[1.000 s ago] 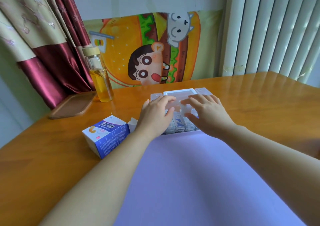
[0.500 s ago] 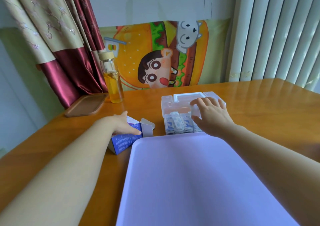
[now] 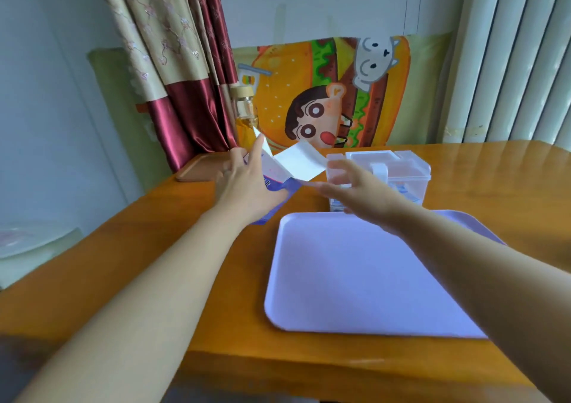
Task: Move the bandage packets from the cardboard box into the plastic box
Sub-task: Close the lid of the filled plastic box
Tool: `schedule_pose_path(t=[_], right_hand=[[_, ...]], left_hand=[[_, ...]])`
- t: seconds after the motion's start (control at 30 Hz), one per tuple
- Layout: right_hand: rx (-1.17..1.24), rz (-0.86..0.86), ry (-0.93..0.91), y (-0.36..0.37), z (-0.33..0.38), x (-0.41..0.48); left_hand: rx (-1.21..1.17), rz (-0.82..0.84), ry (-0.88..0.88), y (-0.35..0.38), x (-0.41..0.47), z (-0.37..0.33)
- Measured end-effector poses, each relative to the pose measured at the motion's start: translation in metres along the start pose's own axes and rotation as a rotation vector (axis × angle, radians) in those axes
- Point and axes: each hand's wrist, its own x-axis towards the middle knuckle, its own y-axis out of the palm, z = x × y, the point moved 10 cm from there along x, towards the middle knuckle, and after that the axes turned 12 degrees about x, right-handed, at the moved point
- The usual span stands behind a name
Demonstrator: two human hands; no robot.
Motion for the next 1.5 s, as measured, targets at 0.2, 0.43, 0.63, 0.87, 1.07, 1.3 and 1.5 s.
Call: schedule_pose_path(t=[0.2,0.43,0.63,0.87,1.07,1.3,1.5], right_hand=[[0.208,0.258,0.032,0.061,0.03,-0.054],[0.033,0.42,-0.151,0.11,0.056,-0.086],[0.11,0.615,-0.277,0.172,0.064,-0.111],[0.093,1.078,-0.223,0.28,0.053,-0.186],[-0.011,1.245,-0.13,0.349,0.007,-0.227],[-0.368,1.241,-0.029,0.404,-0.073,-0.242],[-0.518,1.293,0.082,0.415,-0.122,-0.244]], left_hand=[[-0.067,-0.138,0.118,-0.05,-0.092,-0.005],[0.065,-0.197,0.097,-0.078,-0.137,0.016],[0.236,-0.111,0.016,-0.087,-0.179,0.055],[0.223,0.249,-0.251,-0.081,-0.282,0.129],[0.092,0.417,-0.445,-0.04,-0.354,0.179],[0.028,0.703,-0.559,0.089,-0.43,0.241],[0.179,0.897,-0.524,0.193,-0.476,0.257]])
